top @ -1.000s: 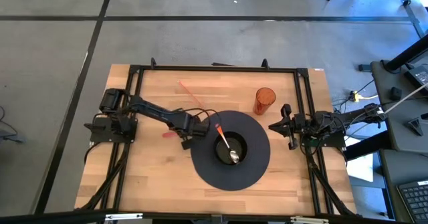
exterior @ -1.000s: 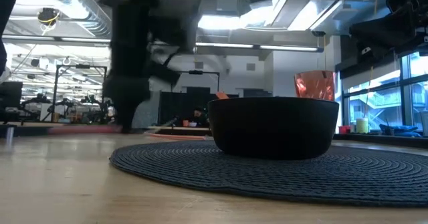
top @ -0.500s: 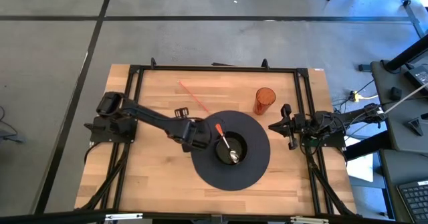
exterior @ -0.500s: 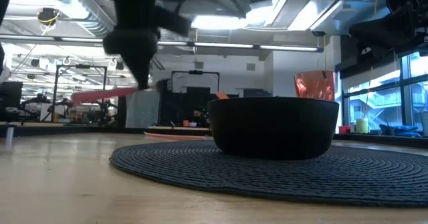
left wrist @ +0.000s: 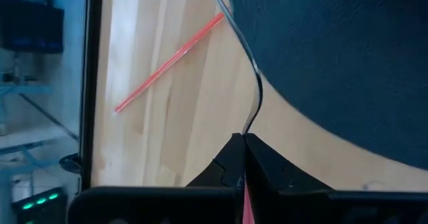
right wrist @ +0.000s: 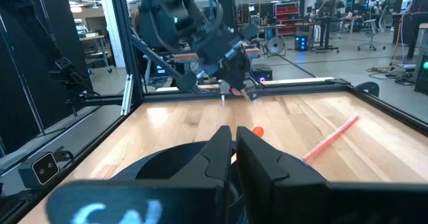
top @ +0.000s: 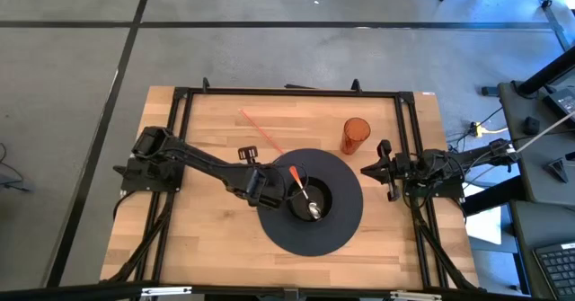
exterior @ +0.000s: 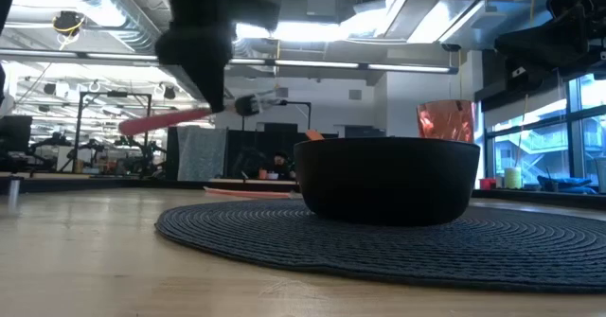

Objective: Pick & Place Utensil
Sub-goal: Put the pink fork into the black bowl on the black mat

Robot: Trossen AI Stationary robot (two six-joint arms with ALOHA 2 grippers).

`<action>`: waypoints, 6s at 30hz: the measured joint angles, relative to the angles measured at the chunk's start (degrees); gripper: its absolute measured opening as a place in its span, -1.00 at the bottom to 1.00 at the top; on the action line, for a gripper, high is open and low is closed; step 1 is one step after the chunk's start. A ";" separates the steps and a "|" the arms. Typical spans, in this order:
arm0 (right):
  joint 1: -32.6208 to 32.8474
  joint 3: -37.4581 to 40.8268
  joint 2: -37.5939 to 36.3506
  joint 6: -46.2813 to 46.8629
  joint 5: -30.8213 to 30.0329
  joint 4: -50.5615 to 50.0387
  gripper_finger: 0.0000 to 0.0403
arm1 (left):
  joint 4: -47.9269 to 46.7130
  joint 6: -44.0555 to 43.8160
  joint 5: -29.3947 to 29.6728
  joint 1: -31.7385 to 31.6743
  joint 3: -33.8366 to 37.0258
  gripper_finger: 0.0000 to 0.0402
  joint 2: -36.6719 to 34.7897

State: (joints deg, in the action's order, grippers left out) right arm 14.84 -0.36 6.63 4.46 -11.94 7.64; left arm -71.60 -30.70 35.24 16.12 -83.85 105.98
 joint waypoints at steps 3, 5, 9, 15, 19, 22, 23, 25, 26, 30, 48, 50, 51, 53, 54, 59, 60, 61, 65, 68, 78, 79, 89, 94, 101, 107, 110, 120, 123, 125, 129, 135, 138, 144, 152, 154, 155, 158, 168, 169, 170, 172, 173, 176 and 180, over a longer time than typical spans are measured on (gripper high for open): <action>-0.01 0.00 0.00 0.00 0.00 -0.04 -0.87 | 0.31 0.00 0.18 -0.86 3.10 -1.00 0.52; -0.01 0.00 0.00 0.00 0.00 -0.05 -0.87 | 1.12 0.40 0.21 -1.49 5.81 -1.00 0.48; 0.00 0.00 0.00 0.02 -0.31 -0.07 -0.87 | 1.54 0.45 0.16 -2.10 9.48 -0.99 -0.18; -0.01 0.00 0.00 0.01 -0.46 -0.05 -0.87 | 1.63 1.95 -0.67 -2.52 11.23 -0.99 -0.11; 0.00 0.00 0.00 0.00 -0.46 -0.05 -0.87 | 2.22 3.00 -0.64 -2.28 11.23 -0.99 -0.11; 0.01 0.00 0.00 0.00 -0.46 -0.06 -0.87 | 2.81 4.02 -0.61 -2.26 11.23 -0.99 -0.11; -0.01 0.00 0.00 0.00 -0.46 -0.05 -0.87 | 3.18 4.08 -0.59 -2.26 11.23 -0.99 -0.11; -0.01 0.00 0.00 -0.17 -0.48 -0.05 -0.87 | 3.28 4.46 -0.01 -2.26 11.23 -0.99 -0.11; 0.01 0.00 0.00 -0.17 -0.48 -0.05 -0.87 | 3.24 4.50 0.47 -2.26 11.23 -0.99 -0.11; -0.01 0.01 0.00 -0.17 -0.48 -0.05 -0.87 | 3.07 5.02 1.08 -2.64 11.23 -0.99 -0.11; 0.00 0.00 0.00 0.05 -0.50 0.21 -0.87 | -5.33 9.46 12.50 4.19 -12.67 -0.99 5.73; 0.00 0.00 0.00 0.88 -0.48 0.21 -0.87 | -10.80 8.21 13.39 5.21 -19.71 -0.99 9.93; -0.01 0.00 0.00 1.23 -0.48 0.21 -0.87 | -13.87 8.11 13.92 5.95 -23.31 -0.99 12.55; -0.01 0.00 0.00 1.30 -0.48 0.22 -0.87 | -18.89 8.84 15.27 7.42 -30.64 -0.99 18.25; 0.01 0.00 0.00 1.22 -0.48 0.19 -0.87 | -18.56 11.74 15.59 8.13 -33.86 -0.99 21.22; -0.01 0.00 0.00 1.29 -0.46 0.19 -0.87 | -17.99 26.29 21.26 10.40 -49.40 -0.99 33.85; 0.01 0.00 0.01 1.33 -0.47 0.21 -0.87 | -17.83 29.90 23.45 10.79 -51.15 -0.99 35.83; -0.01 0.01 0.00 1.39 -0.49 0.20 -0.87 | -16.42 34.52 26.14 11.07 -50.90 -0.99 36.67; 0.01 0.02 0.02 1.54 -0.47 0.21 -0.87 | -14.12 46.71 35.35 11.72 -49.01 -0.99 37.99; -0.01 0.02 0.02 1.45 -0.46 0.15 -0.87 | -14.17 50.11 37.46 11.17 -48.92 -0.99 38.83; 0.01 0.02 0.02 1.36 -0.44 -0.18 -0.87 | -16.00 50.66 38.78 12.97 -48.95 -0.99 38.70; -0.01 0.02 0.02 1.36 -0.44 -0.18 -0.87 | -17.25 49.21 38.65 13.17 -48.95 -0.99 38.70; -0.01 0.02 0.01 1.51 -0.42 -0.22 -0.87 | -18.42 36.85 32.02 12.62 -48.73 -0.99 37.30; 0.01 0.02 0.02 1.38 -0.42 -0.26 -0.87 | -18.42 37.52 32.19 12.58 -48.73 -0.99 37.33; 0.01 0.02 0.02 1.32 -0.42 -0.27 -0.87 | -18.42 48.17 42.09 12.35 -48.73 -0.99 37.33; -0.01 0.02 0.02 1.34 -0.42 -0.27 -0.87 | -18.42 50.62 47.77 9.61 -48.73 -0.99 37.33; -0.01 0.02 0.02 1.34 -0.42 -0.27 -0.87 | -18.42 48.59 46.69 8.20 -48.73 -0.99 37.33; 0.00 0.02 0.02 1.53 0.20 -0.27 -0.87 | -18.13 39.86 41.82 7.05 -47.11 -0.99 33.09; -0.01 0.02 0.02 2.21 0.89 -0.27 -0.87 | -18.29 35.61 43.95 8.47 -39.20 -0.99 24.18; 0.00 0.02 0.01 2.66 1.45 -0.26 -0.87 | -18.35 29.09 44.46 9.60 -30.72 -0.99 15.94; -0.01 0.02 0.00 2.45 1.49 -0.25 -0.87 | -18.46 13.08 41.38 11.24 -9.39 -0.99 0.09; -0.01 0.02 0.00 2.41 1.38 0.45 -0.87 | -14.08 -2.72 38.16 11.66 13.45 -0.99 -9.65; 0.01 0.02 0.00 2.41 0.07 0.83 -0.87 | -10.10 -1.52 38.19 11.71 16.44 -0.99 -8.32; -0.01 0.02 0.00 2.48 -0.45 0.60 -0.87 | 0.86 17.53 46.53 12.99 11.51 -0.99 0.38; 0.01 0.02 0.01 2.73 -0.43 -0.25 -0.87 | 13.07 51.39 54.91 14.14 -0.05 -0.99 15.00; 0.01 0.02 0.01 2.75 -0.44 -0.25 -0.87 | 13.19 53.87 54.81 13.75 -1.93 -0.99 16.87; 0.00 0.02 0.00 2.76 -0.44 -0.25 -0.87 | 13.37 54.86 54.86 13.63 -2.56 -0.99 17.34; -0.01 0.02 0.00 2.78 -0.44 -0.25 -0.87 | 13.42 57.74 54.89 13.61 -2.97 -0.99 17.59; -0.01 0.02 0.02 2.67 -0.46 -0.25 -0.87 | 23.29 67.67 54.91 14.14 -2.79 -0.99 18.17; -0.01 0.02 0.02 2.71 -0.46 -0.25 -0.87 | 25.52 70.05 54.91 14.21 -2.81 -0.99 18.74; -0.01 0.02 0.02 2.72 -0.46 -0.25 -0.87 | 27.11 72.66 54.75 14.22 -2.77 -0.99 19.46; 0.01 0.02 0.01 2.72 -0.46 -0.25 -0.87 | 28.33 73.90 54.61 14.31 -2.89 -0.99 21.08; 0.00 0.02 0.01 2.72 -0.45 -0.25 -0.87 | 27.85 73.70 54.64 14.30 -2.89 -0.99 21.72; 0.01 0.02 0.02 2.74 -0.46 -0.25 -0.87 | 27.45 73.55 54.67 14.03 -2.79 -0.99 22.80; 0.01 0.02 0.02 2.67 -0.46 -0.26 -0.87 | 26.51 73.61 54.44 13.46 -2.76 -0.99 24.03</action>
State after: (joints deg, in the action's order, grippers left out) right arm 14.84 -0.34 6.65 7.14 -12.40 7.38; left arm -45.09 42.91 89.68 29.58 -86.61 130.01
